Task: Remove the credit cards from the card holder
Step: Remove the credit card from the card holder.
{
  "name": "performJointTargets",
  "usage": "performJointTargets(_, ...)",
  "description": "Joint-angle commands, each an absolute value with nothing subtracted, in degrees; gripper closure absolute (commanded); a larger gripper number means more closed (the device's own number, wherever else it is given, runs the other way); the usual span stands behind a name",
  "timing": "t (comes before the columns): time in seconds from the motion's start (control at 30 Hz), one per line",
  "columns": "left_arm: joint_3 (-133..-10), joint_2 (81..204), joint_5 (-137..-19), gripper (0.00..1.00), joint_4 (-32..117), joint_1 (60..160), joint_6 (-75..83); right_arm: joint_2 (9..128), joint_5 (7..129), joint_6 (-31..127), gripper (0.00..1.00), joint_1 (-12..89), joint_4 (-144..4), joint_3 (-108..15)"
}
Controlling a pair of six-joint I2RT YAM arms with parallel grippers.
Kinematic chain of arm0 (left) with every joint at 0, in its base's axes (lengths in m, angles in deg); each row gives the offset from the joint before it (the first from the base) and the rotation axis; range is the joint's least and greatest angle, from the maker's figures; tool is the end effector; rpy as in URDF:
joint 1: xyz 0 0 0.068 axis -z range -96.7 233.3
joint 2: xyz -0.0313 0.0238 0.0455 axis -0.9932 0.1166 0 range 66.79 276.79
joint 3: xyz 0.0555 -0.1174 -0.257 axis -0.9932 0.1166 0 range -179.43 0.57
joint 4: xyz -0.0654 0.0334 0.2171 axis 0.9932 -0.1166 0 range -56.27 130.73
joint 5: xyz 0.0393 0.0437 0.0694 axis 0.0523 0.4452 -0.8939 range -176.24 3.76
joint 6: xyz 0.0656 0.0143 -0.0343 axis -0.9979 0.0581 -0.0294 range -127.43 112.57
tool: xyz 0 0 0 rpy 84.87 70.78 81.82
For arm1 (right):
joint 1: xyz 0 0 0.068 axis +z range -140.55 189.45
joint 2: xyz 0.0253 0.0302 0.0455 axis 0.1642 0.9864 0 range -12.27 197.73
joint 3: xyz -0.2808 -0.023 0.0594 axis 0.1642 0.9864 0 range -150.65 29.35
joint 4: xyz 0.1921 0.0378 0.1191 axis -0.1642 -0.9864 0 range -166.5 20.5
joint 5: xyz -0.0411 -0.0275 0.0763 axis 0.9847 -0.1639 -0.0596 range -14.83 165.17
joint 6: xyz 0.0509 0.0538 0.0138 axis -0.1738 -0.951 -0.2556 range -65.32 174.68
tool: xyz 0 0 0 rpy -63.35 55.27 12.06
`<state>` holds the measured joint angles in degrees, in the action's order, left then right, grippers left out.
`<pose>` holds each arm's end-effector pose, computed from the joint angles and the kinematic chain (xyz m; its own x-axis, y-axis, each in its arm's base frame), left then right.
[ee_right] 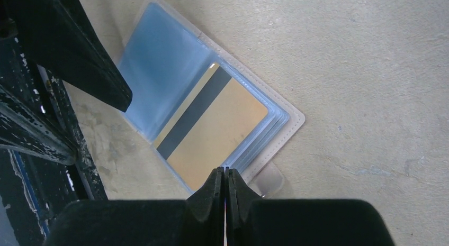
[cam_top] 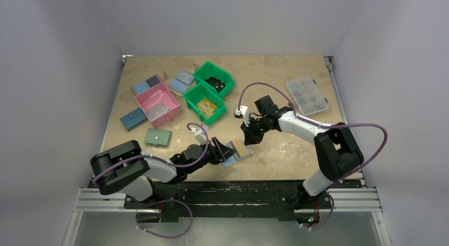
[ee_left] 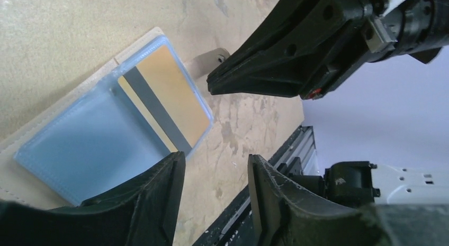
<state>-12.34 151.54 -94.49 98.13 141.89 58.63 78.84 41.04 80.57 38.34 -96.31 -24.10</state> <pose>0.1378 -0.2082 0.1768 -0.7585 -0.4936 -0.4256 0.1945 0.4519 -0.8706 0.2305 0.1681 0.1979 -0.4438 -0.6577 -0.6087 -0.8952 0.3566 0.2673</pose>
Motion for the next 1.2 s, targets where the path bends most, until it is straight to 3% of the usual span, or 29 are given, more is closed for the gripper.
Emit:
performJointTargets(0.0, -16.0, 150.9, -98.7, 0.52, 88.8, 142.1, 60.6, 79.7, 43.8, 77.1, 0.94, 38.9, -93.7, -26.6)
performJointTargets(0.37, -22.6, 154.3, -101.2, 0.68, 77.0, 142.1, 59.3, 82.1, 44.2, 76.6, 0.95, 39.5, -94.7, -27.4)
performJointTargets(0.83, -26.0, 159.1, -101.5, 0.69, 72.2, 142.0, 59.5, 84.1, 36.7, 78.1, 0.94, 40.3, -98.3, -29.1)
performJointTargets(1.0, -25.7, 159.2, -101.5, 0.88, 72.3, 142.0, 59.8, 84.6, 33.3, 78.7, 0.94, 40.3, -99.5, -29.7)
performJointTargets(1.17, -24.8, 158.4, -100.6, 0.89, 73.1, 141.5, 60.1, 84.6, 33.6, 77.6, 0.92, 40.3, -98.2, -29.5)
